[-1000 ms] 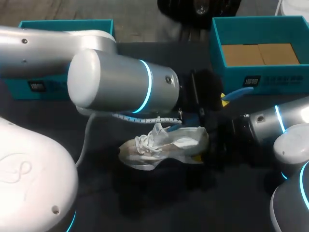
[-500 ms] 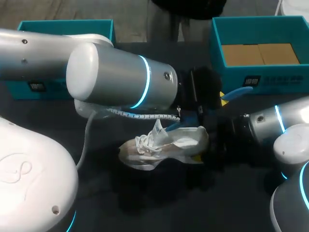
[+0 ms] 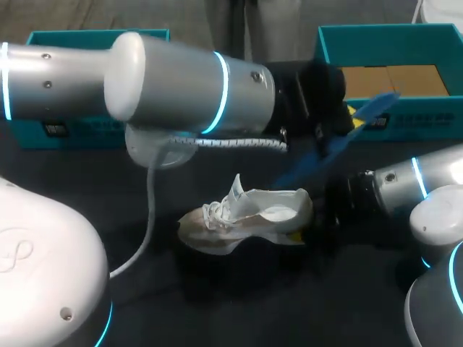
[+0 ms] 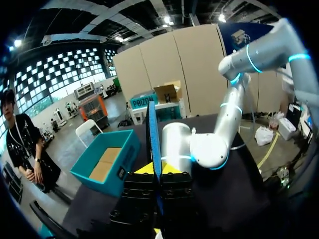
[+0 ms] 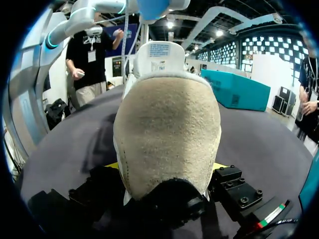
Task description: Take the shoe out of the shoebox, open the shoe tongue, remove and reinsert the insole, then place the shoe into the shoebox
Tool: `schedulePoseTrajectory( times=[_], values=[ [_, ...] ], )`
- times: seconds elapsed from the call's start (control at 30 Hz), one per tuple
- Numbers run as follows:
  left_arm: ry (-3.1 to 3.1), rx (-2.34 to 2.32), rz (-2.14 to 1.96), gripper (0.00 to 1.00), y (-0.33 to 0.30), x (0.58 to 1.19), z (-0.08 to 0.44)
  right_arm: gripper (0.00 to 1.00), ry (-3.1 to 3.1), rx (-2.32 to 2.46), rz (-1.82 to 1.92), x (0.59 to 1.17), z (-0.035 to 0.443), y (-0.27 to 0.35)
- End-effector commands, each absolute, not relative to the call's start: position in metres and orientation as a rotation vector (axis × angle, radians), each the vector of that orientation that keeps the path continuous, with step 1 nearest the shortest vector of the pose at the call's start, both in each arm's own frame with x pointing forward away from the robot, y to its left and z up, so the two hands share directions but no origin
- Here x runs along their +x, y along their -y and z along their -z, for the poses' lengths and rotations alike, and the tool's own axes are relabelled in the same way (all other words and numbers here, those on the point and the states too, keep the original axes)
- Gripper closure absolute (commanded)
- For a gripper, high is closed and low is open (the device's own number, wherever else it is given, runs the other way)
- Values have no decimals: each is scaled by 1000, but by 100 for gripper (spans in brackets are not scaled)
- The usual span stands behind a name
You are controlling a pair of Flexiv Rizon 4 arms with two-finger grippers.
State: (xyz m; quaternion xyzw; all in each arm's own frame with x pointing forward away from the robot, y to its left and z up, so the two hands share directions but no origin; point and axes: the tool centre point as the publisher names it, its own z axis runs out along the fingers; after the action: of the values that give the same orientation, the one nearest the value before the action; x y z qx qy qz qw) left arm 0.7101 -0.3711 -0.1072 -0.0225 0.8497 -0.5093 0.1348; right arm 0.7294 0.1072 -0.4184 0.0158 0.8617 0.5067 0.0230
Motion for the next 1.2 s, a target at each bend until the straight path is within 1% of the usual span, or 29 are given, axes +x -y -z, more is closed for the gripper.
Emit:
schedulePoseTrajectory(
  times=[0.03, 0.6, 0.93, 1.2],
  values=[
    [-2461, -90, 1562, 100, 370, 716, 103, 100, -2669, 51, -1564, 728, 417, -108],
    [-2467, -187, 1803, 100, 372, 728, 56, 100, -2669, 51, -1564, 728, 417, -108],
    [-2490, -251, 2075, 100, 379, 736, 29, 100, -2669, 51, -1564, 728, 417, -108],
    [-2517, -279, 2266, 100, 373, 732, 11, 100, -2669, 51, -1564, 728, 417, -108]
  ],
)
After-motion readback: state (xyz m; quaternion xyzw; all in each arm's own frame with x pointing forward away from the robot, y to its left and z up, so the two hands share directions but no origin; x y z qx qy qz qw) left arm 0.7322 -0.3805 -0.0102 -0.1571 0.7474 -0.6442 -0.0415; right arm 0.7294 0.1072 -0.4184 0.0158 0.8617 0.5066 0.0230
